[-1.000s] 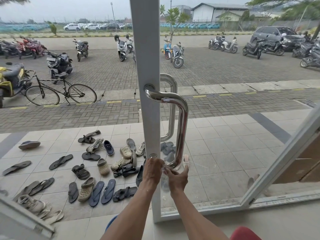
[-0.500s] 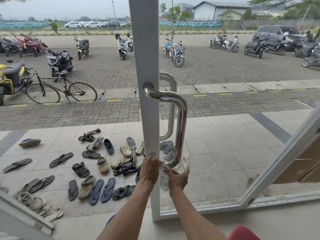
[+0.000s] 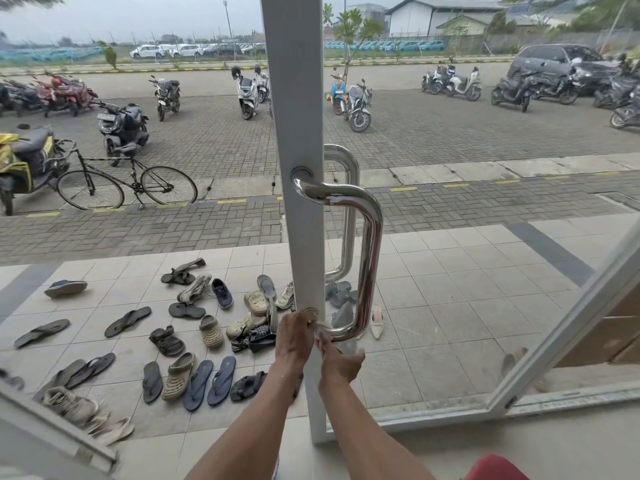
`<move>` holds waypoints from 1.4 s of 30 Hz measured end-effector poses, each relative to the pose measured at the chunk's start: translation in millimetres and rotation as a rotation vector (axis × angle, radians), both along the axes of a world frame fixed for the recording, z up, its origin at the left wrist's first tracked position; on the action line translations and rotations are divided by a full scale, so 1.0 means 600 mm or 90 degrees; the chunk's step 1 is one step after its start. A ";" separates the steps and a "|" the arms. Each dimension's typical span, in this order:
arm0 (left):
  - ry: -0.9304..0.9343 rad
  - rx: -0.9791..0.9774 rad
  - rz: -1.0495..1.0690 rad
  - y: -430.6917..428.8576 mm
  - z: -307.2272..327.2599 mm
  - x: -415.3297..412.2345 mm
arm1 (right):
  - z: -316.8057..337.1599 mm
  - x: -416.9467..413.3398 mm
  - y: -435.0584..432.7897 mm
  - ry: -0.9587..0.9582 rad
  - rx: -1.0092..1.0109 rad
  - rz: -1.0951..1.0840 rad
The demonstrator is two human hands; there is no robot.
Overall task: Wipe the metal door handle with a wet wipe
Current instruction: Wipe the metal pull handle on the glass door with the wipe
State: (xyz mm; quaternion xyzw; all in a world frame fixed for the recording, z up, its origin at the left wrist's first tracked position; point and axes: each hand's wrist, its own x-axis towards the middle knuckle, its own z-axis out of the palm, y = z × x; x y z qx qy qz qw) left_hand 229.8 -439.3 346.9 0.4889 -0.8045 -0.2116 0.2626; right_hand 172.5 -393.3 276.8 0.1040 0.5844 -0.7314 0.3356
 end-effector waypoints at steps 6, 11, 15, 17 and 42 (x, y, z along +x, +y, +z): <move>0.233 0.102 0.132 0.034 -0.023 0.014 | 0.064 0.007 0.024 0.025 0.061 0.019; 0.358 0.379 0.345 0.054 -0.052 0.000 | 0.071 0.000 0.031 0.037 0.088 0.031; 0.385 0.447 0.321 0.047 -0.078 -0.013 | 0.069 -0.004 0.034 0.072 0.128 0.050; 0.379 0.416 0.300 0.055 -0.065 -0.020 | 0.070 -0.007 0.036 0.079 0.133 0.055; -0.126 -0.196 -0.151 0.005 -0.018 0.018 | -0.149 -0.027 -0.081 0.104 0.081 0.040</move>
